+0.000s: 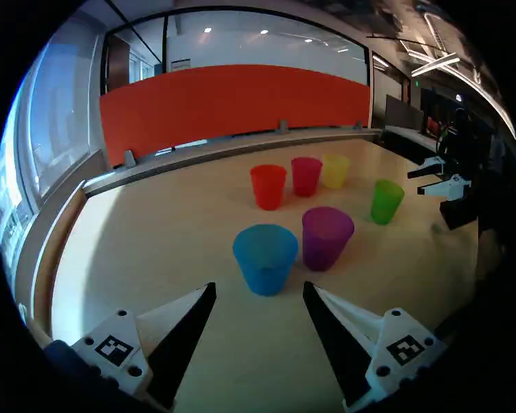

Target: Pour water

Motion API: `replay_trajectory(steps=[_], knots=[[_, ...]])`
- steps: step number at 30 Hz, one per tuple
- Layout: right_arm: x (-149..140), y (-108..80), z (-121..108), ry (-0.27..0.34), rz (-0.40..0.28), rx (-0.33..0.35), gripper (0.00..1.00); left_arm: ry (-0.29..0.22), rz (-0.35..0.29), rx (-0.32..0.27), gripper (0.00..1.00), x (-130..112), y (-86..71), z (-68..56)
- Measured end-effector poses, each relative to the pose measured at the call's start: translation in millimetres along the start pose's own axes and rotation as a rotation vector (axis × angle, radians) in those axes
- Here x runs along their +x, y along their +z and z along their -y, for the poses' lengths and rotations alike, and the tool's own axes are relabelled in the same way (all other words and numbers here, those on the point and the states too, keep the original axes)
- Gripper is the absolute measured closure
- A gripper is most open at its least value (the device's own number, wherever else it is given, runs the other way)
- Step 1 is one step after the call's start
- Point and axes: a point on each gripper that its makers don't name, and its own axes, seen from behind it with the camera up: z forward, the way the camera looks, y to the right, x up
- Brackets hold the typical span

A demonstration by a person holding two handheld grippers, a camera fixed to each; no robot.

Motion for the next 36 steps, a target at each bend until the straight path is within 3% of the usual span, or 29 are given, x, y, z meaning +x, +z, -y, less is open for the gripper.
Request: replay_trajectory(steps=[9,17,28,36], knots=[[19.7,-25.9,-8.6,0.023,-0.070,-0.084,0.00,-0.080,-0.166,0.091,0.06,44.4,-26.0,25.1],[42.7,-44.4,-19.6,0.024,-0.147,-0.187,0.00,-0.087,-0.310,0.191,0.06,79.0,-47.4,35.3],[73.1,-60.5,-42.9,0.016,-0.265,-0.365,0.01,-0.072,-0.443,0.282,0.06,102.2,-58.2,27.9],[96.6,-75.5,-60.8,0.070,-0.372,-0.467,0.01,-0.086,-0.492,0.309,0.06,107.9,-53.1,17.2]])
